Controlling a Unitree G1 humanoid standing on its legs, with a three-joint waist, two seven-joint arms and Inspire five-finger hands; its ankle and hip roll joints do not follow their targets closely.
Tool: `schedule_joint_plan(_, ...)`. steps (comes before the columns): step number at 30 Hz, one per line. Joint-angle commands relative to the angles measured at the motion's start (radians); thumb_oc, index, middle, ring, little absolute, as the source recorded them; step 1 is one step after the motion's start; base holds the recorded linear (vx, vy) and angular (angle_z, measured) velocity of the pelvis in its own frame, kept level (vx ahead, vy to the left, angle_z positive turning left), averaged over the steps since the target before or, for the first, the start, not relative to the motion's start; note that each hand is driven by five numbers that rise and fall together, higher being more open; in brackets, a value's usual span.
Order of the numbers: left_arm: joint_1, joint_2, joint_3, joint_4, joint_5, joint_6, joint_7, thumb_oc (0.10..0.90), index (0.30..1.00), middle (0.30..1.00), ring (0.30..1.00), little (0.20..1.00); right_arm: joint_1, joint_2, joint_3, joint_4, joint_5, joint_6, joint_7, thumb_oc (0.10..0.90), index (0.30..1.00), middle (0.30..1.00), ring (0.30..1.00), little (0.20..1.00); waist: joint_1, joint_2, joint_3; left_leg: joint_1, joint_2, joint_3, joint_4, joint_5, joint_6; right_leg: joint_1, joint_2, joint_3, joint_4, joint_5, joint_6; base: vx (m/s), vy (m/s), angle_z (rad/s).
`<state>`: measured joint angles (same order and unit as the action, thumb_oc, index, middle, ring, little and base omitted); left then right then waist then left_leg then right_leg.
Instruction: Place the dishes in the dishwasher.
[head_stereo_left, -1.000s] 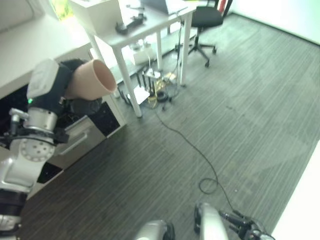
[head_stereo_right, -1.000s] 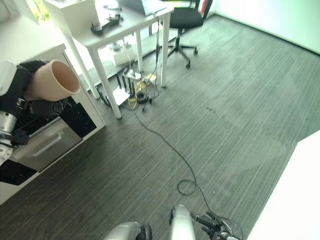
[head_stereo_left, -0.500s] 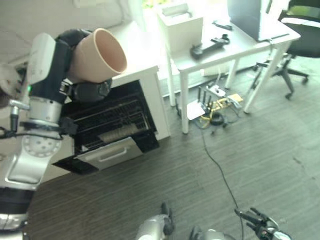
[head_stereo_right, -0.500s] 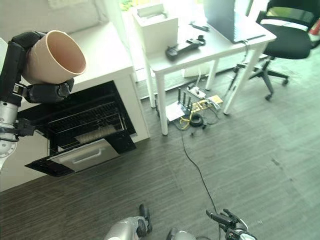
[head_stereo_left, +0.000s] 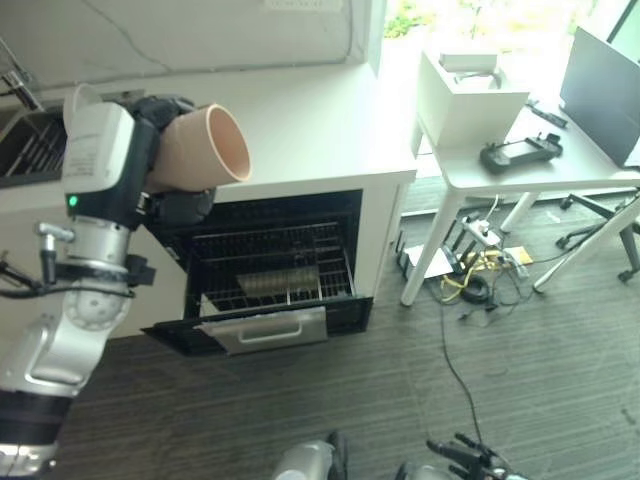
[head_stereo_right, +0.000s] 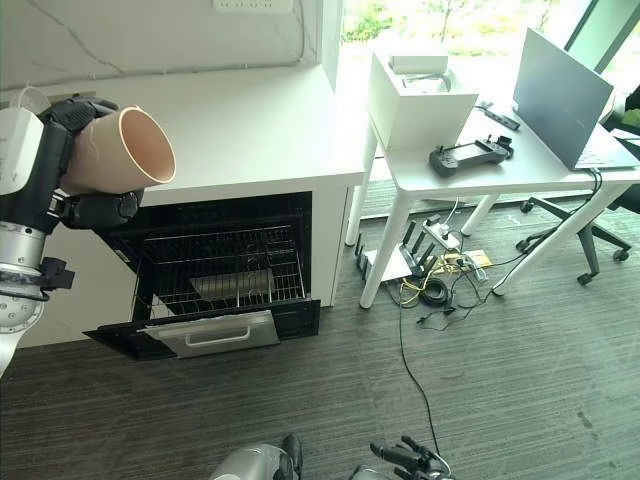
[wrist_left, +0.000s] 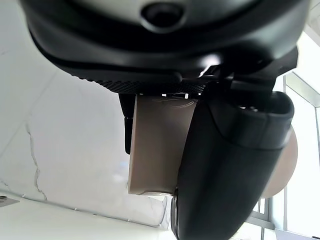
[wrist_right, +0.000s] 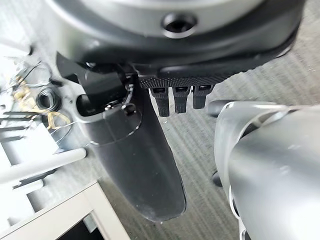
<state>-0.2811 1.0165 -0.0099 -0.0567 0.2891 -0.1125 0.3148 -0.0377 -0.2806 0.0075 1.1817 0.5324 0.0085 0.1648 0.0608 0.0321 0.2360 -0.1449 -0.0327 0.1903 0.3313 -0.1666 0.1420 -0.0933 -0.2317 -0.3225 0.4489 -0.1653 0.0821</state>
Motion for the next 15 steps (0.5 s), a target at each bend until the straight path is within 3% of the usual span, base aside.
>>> schedule_joint_plan(1,-0.172,0.031,0.083,-0.032,-0.03,-0.055,0.067,0.4,0.3,0.3,0.3,0.3,0.013,-0.046,-0.001,0.034,-0.011,-0.012,-0.011,0.8,0.9,0.9,0.9,0.9,-0.048,0.026,-0.007,0.09,0.066,-0.013,-0.031,-0.062,-0.097,0.035,0.014,0.073,-0.149,0.073,0.074,0.14,-0.178,0.58)
schedule_joint_plan(3,-0.202,0.076,0.064,-0.007,-0.081,-0.047,0.055,0.4,0.3,0.3,0.3,0.3,0.018,-0.059,-0.015,0.078,-0.068,-0.004,0.013,0.8,0.9,0.9,0.9,0.9,-0.061,-0.007,-0.012,0.094,0.038,-0.053,-0.031,-0.086,-0.095,-0.047,-0.003,0.175,-0.149,0.095,0.113,0.21,-0.307,0.88)
schedule_joint_plan(7,-0.209,0.126,0.061,-0.001,-0.129,-0.017,0.033,0.4,0.3,0.3,0.3,0.3,0.024,-0.061,0.005,0.088,-0.175,-0.004,0.025,0.8,0.9,0.9,0.9,0.9,-0.05,-0.028,-0.007,0.097,0.057,-0.058,-0.031,-0.099,-0.107,-0.089,-0.01,0.177,-0.149,0.113,0.132,0.13,-0.316,0.63)
schedule_joint_plan(8,-0.2,0.122,0.065,-0.011,-0.143,-0.012,0.019,0.4,0.3,0.3,0.3,0.3,0.02,-0.063,0.03,0.094,-0.229,-0.001,-0.008,0.8,0.9,0.9,0.9,0.9,-0.039,-0.033,-0.007,0.093,0.076,-0.055,-0.031,-0.091,-0.12,-0.078,-0.004,0.158,-0.149,0.097,0.125,0.09,-0.375,0.48)
schedule_joint_plan(11,-0.162,0.087,0.076,-0.066,-0.113,-0.005,0.027,0.4,0.3,0.3,0.3,0.3,0.009,-0.092,0.039,0.109,-0.115,0.027,-0.056,0.8,0.9,0.9,0.9,0.9,-0.022,-0.03,-0.012,0.069,0.129,-0.077,-0.031,-0.046,-0.166,-0.038,0.03,0.114,-0.149,0.043,0.084,0.11,-0.309,0.82)
schedule_joint_plan(15,-0.167,0.086,0.096,-0.106,-0.143,0.009,0.024,0.4,0.3,0.3,0.3,0.3,-0.009,-0.133,0.025,0.086,-0.083,0.017,-0.033,0.8,0.9,0.9,0.9,0.9,-0.024,-0.009,-0.003,0.014,0.196,-0.072,-0.031,0.015,-0.21,-0.025,0.05,0.052,-0.149,0.01,0.049,0.0,-0.153,0.67)
